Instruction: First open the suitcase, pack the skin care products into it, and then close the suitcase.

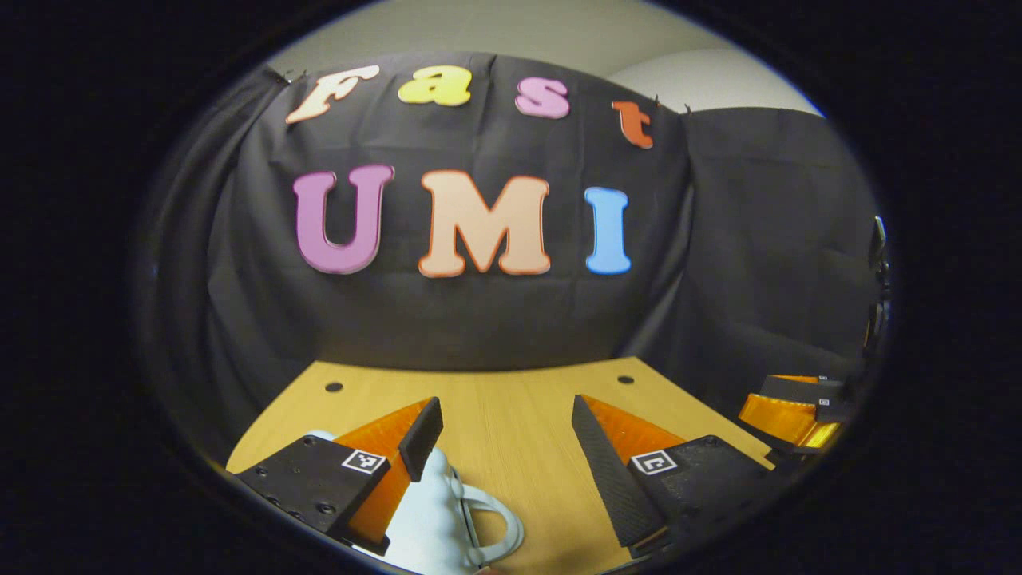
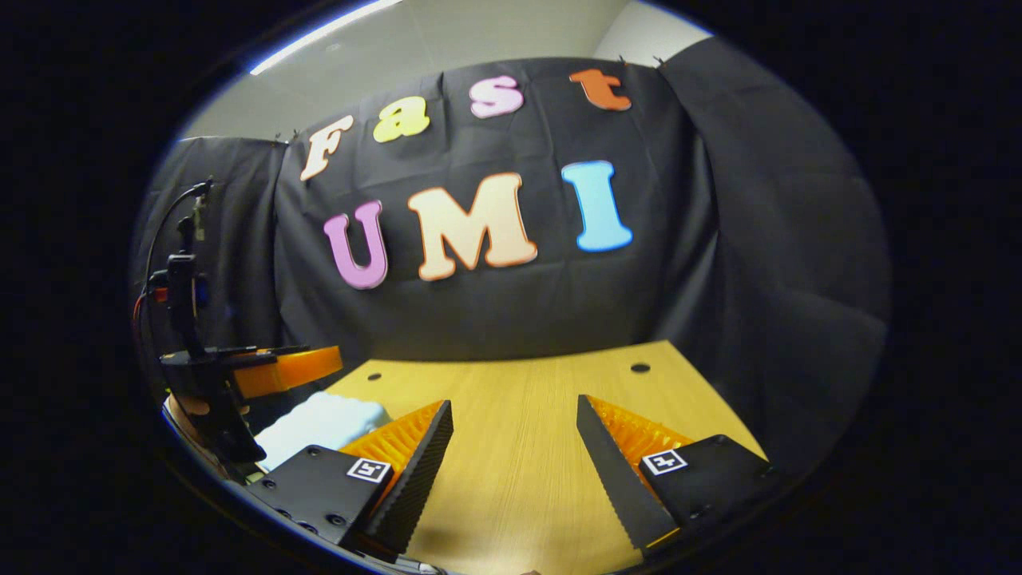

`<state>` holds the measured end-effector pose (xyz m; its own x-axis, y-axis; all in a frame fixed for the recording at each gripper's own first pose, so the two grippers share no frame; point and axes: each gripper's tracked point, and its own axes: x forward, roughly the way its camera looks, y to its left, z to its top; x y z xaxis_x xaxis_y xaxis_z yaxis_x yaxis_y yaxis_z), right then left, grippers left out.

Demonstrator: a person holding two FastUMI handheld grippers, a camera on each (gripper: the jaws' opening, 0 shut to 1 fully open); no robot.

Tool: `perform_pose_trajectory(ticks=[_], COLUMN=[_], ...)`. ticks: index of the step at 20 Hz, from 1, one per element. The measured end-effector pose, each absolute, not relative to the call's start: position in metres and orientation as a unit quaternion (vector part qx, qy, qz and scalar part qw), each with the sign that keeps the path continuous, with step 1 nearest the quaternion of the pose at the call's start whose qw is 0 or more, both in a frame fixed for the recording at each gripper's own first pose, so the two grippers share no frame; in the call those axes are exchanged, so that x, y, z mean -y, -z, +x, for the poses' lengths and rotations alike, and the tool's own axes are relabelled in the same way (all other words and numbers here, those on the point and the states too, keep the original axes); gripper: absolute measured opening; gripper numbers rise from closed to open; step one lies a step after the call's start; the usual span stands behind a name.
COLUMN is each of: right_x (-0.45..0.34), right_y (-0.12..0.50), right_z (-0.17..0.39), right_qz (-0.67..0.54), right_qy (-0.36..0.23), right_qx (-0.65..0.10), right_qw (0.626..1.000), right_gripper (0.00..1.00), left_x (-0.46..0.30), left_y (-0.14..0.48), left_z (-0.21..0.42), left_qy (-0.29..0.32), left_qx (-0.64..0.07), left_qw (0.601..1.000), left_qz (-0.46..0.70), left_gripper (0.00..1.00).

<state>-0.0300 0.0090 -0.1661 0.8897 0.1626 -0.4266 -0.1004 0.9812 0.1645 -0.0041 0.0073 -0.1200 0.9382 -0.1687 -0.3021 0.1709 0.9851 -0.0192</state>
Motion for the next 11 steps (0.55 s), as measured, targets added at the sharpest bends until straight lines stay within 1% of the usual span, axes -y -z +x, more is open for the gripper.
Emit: perform_pose_trajectory(ticks=[1,2,4,6,7,8,11], right_x=[-0.011,-0.014,-0.018,-0.02,-0.023,-0.025,-0.037], right_y=[0.144,0.122,0.083,0.05,0.04,0.033,0.022], right_z=[-0.017,-0.008,0.004,0.011,0.011,0.013,0.014], right_qz=[0.075,0.081,0.084,0.076,0.071,0.066,0.067], right_qy=[-0.067,-0.067,-0.067,-0.066,-0.067,-0.07,-0.076], right_qx=[-0.197,-0.171,-0.123,-0.077,-0.063,-0.057,-0.046], right_qw=[0.975,0.98,0.987,0.992,0.993,0.994,0.994], right_gripper=[0.93,0.98,0.98,0.98,0.94,0.97,0.97], left_x=[-0.01,-0.017,-0.021,-0.026,-0.031,-0.03,-0.04], left_y=[0.106,0.091,0.061,0.048,0.039,0.035,0.03], left_z=[-0.003,-0.002,0.004,0.005,0.01,0.012,0.014], left_qy=[0.08,0.061,0.049,0.042,0.036,0.038,0.039], left_qx=[-0.136,-0.112,-0.074,-0.059,-0.044,-0.044,-0.054], left_qw=[0.987,0.992,0.996,0.997,0.998,0.998,0.998], left_qz=[0.012,0.017,0.015,0.02,0.017,0.015,0.016], left_gripper=[0.95,0.95,0.94,0.95,0.94,0.95,0.95])
